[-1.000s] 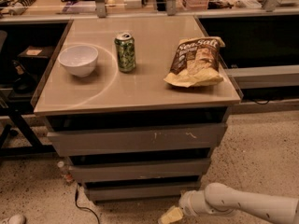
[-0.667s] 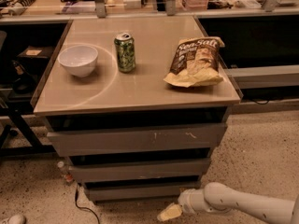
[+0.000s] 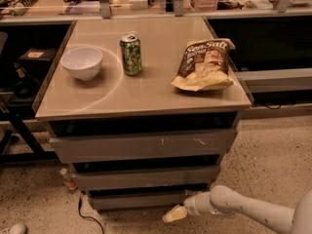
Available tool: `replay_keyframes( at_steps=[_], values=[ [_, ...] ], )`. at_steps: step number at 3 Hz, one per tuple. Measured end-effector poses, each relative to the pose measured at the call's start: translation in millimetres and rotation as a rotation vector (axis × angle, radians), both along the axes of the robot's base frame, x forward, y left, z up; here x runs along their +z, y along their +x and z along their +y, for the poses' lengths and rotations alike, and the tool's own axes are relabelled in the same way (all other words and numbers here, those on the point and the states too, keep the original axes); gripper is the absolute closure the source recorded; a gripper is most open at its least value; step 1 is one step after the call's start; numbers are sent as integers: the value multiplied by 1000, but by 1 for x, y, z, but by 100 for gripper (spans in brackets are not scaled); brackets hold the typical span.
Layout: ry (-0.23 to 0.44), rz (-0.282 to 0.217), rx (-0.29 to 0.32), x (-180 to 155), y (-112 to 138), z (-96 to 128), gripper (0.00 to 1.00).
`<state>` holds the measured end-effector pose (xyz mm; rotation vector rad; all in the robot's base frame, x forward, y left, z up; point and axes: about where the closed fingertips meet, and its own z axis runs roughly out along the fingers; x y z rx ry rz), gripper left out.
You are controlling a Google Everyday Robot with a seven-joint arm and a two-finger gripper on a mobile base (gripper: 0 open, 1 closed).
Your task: Open bottom drawer
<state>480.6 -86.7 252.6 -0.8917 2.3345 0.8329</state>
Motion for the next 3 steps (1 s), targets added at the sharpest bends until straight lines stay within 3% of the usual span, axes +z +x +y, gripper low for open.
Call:
replay_keyframes(
  at_steps=[1, 3],
  values=[
    [0, -1, -1, 0, 1, 0, 0],
    [-121, -49, -8, -8, 2, -1, 0]
  ],
)
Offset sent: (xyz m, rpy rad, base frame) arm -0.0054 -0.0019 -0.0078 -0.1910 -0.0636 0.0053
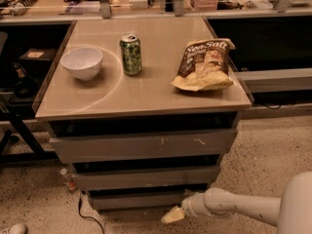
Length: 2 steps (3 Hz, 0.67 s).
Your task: Open bottom drawer
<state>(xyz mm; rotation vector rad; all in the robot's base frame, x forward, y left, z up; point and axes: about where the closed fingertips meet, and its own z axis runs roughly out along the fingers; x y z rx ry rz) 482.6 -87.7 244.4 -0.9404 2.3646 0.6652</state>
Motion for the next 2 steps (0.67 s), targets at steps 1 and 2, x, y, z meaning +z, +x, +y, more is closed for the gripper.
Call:
replay_keyframes(
  at_steps=[1, 2],
  values=[
    [-23, -10, -26, -16, 6, -3, 0],
    [-34, -33, -14, -20, 28, -7, 0]
  ],
)
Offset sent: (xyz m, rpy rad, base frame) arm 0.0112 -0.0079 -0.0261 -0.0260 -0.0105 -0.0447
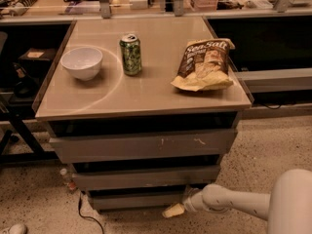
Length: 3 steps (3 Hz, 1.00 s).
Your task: Open bottom drawer
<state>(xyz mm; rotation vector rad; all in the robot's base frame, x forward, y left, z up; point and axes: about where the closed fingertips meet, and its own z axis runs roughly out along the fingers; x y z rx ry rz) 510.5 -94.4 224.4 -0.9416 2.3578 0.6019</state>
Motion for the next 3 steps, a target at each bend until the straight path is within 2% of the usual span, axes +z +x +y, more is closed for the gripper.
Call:
replay_keyframes(
  at_steps=[1, 3],
  values=[
    [-1, 0, 6, -3, 5, 1, 0],
    [21, 34, 31, -23, 9, 12, 0]
  ],
)
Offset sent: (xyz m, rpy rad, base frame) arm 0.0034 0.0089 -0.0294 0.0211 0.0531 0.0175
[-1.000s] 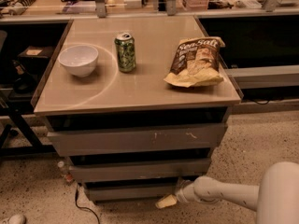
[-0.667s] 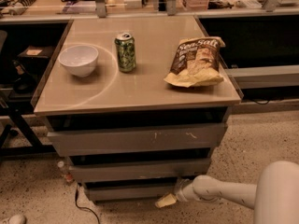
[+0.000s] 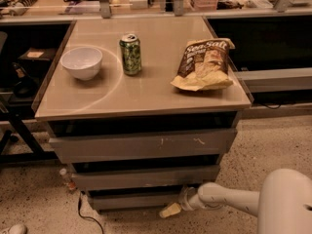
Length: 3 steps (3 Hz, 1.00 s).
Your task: Open bottom drawer
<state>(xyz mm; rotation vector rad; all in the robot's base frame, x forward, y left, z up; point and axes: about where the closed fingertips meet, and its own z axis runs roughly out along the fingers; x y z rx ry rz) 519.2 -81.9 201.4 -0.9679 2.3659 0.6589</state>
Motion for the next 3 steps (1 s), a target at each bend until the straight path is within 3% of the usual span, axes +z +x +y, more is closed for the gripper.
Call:
replay_keyframes(
  at_steps=[1, 2, 3],
  values=[
    [0, 0, 0, 1, 0, 0, 0],
    [-8, 66, 8, -6, -21, -3, 0],
    [-8, 66, 8, -1, -21, -3, 0]
  ],
)
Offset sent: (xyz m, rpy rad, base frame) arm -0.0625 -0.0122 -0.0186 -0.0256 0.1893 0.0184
